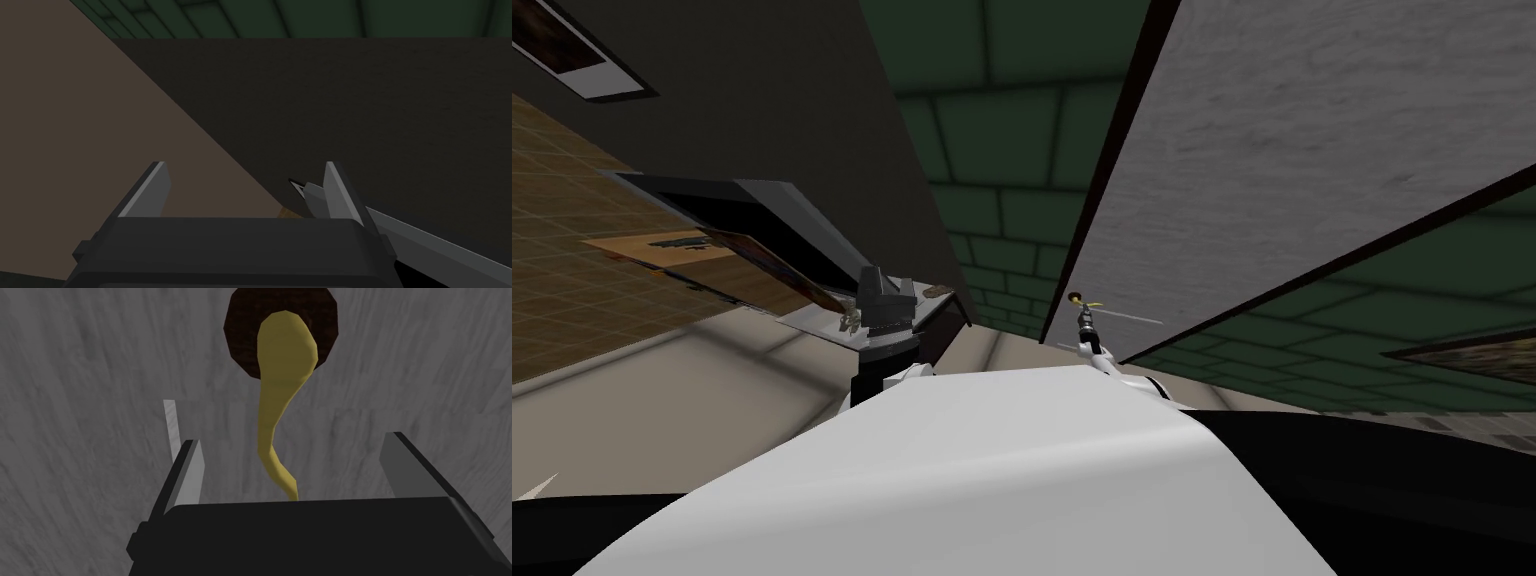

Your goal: Pull the door open

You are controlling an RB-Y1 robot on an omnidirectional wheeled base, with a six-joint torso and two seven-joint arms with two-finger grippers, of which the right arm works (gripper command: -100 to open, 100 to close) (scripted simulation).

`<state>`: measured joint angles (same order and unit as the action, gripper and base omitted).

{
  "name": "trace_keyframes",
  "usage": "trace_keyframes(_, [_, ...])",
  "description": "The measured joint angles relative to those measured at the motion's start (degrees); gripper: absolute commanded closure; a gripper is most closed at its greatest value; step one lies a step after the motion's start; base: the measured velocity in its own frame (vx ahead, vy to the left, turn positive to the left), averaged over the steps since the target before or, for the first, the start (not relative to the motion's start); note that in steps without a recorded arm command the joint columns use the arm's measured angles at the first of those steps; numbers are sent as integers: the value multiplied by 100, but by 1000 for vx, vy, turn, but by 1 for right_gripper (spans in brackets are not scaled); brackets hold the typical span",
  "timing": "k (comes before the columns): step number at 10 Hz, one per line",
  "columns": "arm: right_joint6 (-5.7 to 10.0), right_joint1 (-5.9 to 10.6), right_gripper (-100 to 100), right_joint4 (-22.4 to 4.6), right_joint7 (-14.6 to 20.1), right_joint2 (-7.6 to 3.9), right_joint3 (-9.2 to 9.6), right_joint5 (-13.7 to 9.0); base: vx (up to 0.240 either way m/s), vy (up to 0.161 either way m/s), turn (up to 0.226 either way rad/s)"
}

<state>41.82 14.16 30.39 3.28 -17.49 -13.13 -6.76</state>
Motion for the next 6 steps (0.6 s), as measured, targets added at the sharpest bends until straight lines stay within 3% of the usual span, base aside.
trace_keyframes(3, [79,-115,-100,-63,130,-158,-54,-44,170,-29,74])
trace_keyframes(4, [200,-36,-100,-315,185,-243,-62,-54,189,-24,80])
trace_keyframes(5, [260,-79,-100,-327,205,-255,-81,-66,76,-11,16])
trace_keyframes(6, [265,-85,100,-319,205,-254,-83,-67,-8,1,-11])
